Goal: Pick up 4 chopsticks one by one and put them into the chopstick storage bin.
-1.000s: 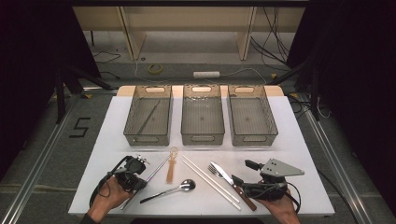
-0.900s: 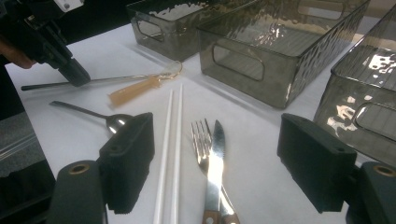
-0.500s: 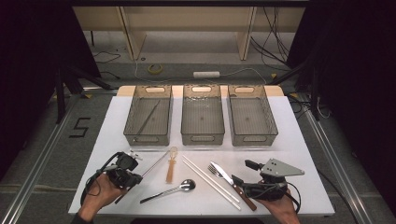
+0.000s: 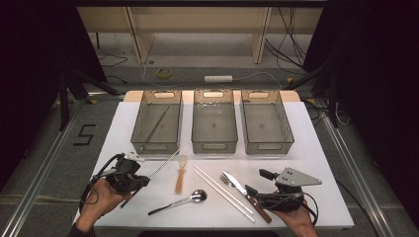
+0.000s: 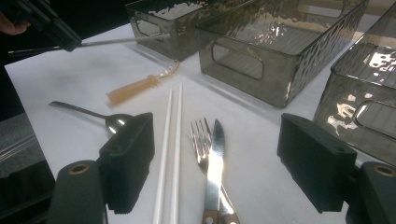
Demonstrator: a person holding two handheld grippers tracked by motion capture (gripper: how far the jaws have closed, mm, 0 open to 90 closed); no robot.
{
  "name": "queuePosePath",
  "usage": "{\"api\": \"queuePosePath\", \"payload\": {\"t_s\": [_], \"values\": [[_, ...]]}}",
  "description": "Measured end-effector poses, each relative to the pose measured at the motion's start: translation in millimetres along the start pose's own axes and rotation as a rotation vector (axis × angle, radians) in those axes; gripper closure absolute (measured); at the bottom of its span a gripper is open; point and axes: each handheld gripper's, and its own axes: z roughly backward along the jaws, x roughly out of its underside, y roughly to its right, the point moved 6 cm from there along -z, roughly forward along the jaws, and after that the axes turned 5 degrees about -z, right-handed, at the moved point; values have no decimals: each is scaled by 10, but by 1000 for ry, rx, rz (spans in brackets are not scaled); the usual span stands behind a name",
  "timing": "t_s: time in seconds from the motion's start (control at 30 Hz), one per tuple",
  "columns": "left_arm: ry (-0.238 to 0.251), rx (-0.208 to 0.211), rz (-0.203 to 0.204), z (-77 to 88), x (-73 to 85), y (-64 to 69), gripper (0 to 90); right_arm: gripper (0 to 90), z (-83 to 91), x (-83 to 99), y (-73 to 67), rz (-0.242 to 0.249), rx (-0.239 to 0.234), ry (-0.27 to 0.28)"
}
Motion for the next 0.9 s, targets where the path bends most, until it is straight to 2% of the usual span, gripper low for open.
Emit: {"api": "queuePosePath", "payload": {"t_s": [0.13, 0.3, 0.5, 0.9], "values": [[37, 18, -3, 55, -107, 7, 848, 285, -3, 1, -2, 1, 0, 1], [71, 1, -19, 101, -264, -3, 848, 285, 3, 3, 2, -4, -2, 0], [109, -1, -32, 162, -451, -20, 848, 284, 8, 0, 4, -5, -4, 1], [159, -24, -17, 85, -746, -185, 848, 285, 12, 0, 8, -8, -5, 6]]}}
